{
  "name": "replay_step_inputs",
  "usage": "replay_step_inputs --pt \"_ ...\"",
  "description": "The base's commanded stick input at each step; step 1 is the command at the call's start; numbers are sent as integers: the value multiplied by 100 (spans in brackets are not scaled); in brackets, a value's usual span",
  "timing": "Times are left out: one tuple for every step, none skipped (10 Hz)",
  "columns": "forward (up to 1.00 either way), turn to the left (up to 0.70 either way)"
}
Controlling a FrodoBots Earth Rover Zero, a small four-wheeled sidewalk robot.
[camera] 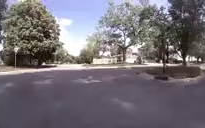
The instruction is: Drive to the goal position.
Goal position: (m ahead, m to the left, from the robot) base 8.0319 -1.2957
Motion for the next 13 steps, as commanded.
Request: replay_step_inputs --pt "100 0" --pt "100 0" --pt "100 0" --pt "100 0" --pt "100 0" --pt "100 0" --pt "100 0" --pt "100 0" --pt "100 -2" --pt "100 -10" --pt "100 -19" --pt "100 -33" --pt "100 -37"
